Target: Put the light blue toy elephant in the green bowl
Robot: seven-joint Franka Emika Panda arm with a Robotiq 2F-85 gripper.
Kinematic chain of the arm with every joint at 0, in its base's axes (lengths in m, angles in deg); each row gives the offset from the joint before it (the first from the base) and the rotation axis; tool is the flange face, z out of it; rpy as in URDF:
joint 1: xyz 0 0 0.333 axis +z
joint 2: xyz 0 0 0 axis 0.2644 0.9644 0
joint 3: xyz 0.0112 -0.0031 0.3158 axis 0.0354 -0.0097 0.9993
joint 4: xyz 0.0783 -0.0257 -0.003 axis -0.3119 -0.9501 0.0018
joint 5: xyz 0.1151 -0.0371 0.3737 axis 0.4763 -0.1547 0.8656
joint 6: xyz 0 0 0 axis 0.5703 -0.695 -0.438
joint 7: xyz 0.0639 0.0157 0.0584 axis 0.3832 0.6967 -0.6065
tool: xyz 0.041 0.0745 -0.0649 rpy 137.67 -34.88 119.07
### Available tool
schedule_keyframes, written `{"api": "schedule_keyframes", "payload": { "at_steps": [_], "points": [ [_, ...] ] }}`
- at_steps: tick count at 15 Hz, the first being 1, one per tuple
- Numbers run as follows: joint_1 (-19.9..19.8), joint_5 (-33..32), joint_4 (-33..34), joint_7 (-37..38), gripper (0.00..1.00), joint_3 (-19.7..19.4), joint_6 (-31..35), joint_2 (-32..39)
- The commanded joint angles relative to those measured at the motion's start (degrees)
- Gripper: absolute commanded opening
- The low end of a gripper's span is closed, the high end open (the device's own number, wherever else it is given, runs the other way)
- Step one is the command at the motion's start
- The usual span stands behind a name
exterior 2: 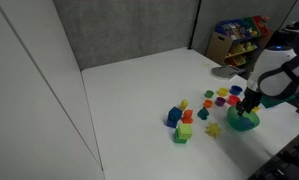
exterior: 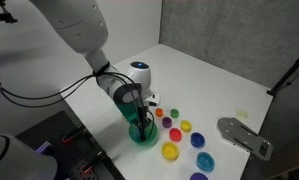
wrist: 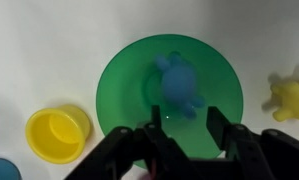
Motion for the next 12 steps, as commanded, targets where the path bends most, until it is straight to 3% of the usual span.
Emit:
{"api": "schedule_keyframes", "payload": {
  "at_steps": [1, 3, 4, 8, 12],
  "points": [
    [-1.5, 1.2, -0.8, -1.7, 0.83, 0.8, 0.4, -1.7],
    [-1.7, 1.5, -0.8, -1.6, 0.98, 1.1, -0.5, -2.9],
    [-1.4, 1.5, -0.6, -1.2, 1.00, 0.9, -1.1, -3.6],
    [0.3, 1.0, 0.4, 1.1, 1.00, 0.4, -5.4, -6.7],
    [1.1, 2.2, 3.4, 2.9, 1.00, 1.9, -17.8, -10.9]
  ]
}}
